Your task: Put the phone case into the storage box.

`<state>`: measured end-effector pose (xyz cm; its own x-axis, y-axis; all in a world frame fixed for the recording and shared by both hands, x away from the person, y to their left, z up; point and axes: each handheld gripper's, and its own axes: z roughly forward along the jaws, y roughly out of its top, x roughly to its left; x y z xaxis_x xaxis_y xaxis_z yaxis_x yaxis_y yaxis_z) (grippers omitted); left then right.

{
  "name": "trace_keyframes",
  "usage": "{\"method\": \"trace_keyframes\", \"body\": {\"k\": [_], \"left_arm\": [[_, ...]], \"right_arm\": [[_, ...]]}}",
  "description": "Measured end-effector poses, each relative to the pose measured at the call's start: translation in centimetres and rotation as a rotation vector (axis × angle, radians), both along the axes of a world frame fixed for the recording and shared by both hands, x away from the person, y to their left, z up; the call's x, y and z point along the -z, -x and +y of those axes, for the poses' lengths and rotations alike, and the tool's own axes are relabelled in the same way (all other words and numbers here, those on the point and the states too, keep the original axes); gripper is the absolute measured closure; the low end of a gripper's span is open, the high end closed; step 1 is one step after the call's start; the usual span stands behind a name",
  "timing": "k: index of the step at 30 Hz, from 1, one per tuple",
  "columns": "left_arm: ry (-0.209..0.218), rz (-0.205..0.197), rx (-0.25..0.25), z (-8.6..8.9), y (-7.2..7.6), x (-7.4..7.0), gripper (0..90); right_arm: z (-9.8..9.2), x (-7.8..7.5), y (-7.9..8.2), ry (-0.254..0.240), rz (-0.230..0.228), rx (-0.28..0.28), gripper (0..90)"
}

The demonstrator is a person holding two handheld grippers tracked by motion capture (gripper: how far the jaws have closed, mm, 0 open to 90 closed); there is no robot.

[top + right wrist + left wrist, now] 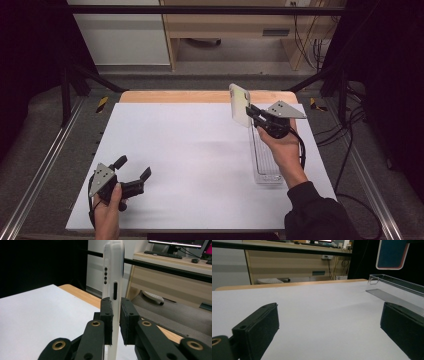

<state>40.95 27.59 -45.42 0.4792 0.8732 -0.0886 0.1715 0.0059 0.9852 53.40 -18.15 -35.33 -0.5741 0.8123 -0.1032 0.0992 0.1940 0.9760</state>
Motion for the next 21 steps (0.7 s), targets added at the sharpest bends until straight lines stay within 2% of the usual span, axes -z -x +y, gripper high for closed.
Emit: {"method": "trace_keyframes", "body": {"k": [21], "left_arm": [[0.01, -0.003, -0.005, 0.3, 0.0, 0.0, 1.5]], "right_arm": [[-2.6, -0.7, -0.5, -0.053, 0.011, 0.063, 81.8]]}}
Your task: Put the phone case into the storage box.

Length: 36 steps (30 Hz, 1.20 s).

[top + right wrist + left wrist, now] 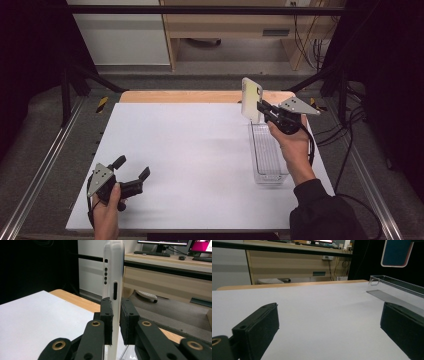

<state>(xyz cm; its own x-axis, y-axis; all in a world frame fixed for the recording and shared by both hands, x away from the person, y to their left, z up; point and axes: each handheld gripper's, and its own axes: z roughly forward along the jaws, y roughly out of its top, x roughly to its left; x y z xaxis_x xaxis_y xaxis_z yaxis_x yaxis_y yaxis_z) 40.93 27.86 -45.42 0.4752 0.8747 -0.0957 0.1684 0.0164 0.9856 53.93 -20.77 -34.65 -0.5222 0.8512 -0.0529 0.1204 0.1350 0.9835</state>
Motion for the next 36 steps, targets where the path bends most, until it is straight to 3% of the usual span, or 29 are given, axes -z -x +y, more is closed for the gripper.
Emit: {"method": "trace_keyframes", "body": {"k": [15, 29, 36], "left_arm": [[0.002, 0.0, 0.0, 0.1, -0.1, 0.0, 1.6], [-0.002, 0.003, 0.006, 0.0, -0.1, 0.1, 1.6], [0.0, 0.003, 0.009, 0.0, -0.1, 0.1, 1.5]], "right_arm": [[-1.8, 0.3, -1.0, -0.01, 0.024, 0.063, 81.7], [-2.7, 1.9, -2.8, 0.011, 0.094, 0.136, 81.7], [-2.7, 3.2, -3.8, 0.011, 0.162, 0.163, 81.7]]}}
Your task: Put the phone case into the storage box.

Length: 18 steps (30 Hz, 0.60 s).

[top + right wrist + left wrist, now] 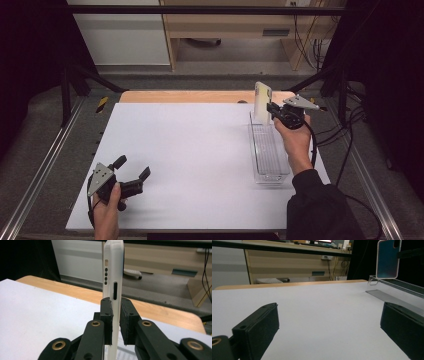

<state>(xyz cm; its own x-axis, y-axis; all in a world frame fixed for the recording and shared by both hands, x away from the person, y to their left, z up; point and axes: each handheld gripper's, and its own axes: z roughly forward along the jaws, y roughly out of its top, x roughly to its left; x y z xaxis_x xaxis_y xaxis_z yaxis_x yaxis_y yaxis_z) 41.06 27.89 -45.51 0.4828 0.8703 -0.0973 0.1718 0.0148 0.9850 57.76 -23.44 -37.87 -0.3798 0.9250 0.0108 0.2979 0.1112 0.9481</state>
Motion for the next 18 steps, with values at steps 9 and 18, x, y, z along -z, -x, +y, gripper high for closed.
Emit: {"method": "trace_keyframes", "body": {"k": [9, 18], "left_arm": [[0.02, -0.001, 0.003, 0.1, 0.0, 0.0, 1.6], [0.017, -0.008, 0.001, 0.1, 0.0, 0.0, 1.5]], "right_arm": [[0.0, 1.1, -0.6, -0.004, 0.051, 0.003, 81.6], [0.5, 2.0, -1.0, -0.005, 0.084, 0.0, 81.6]]}}
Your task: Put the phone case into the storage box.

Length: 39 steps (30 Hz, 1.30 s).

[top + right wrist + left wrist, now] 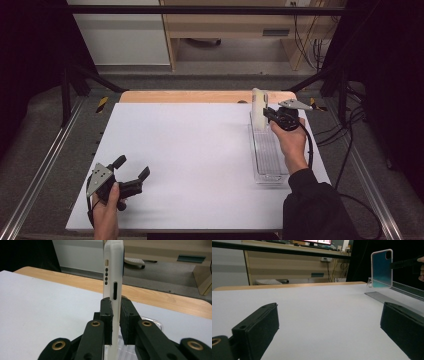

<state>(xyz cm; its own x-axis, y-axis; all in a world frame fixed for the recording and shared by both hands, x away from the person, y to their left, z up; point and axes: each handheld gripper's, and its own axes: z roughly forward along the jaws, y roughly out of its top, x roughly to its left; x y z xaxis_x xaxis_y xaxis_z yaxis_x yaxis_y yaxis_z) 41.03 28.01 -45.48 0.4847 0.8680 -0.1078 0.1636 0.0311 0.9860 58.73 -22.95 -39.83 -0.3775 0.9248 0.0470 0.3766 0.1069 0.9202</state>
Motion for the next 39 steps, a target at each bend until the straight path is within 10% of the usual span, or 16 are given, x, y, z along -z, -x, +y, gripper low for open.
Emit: {"method": "trace_keyframes", "body": {"k": [39], "left_arm": [[-0.021, -0.009, 0.009, -0.3, -0.1, -0.1, 1.4]], "right_arm": [[0.3, 1.4, -0.4, 0.003, 0.08, -0.001, 81.4]]}}
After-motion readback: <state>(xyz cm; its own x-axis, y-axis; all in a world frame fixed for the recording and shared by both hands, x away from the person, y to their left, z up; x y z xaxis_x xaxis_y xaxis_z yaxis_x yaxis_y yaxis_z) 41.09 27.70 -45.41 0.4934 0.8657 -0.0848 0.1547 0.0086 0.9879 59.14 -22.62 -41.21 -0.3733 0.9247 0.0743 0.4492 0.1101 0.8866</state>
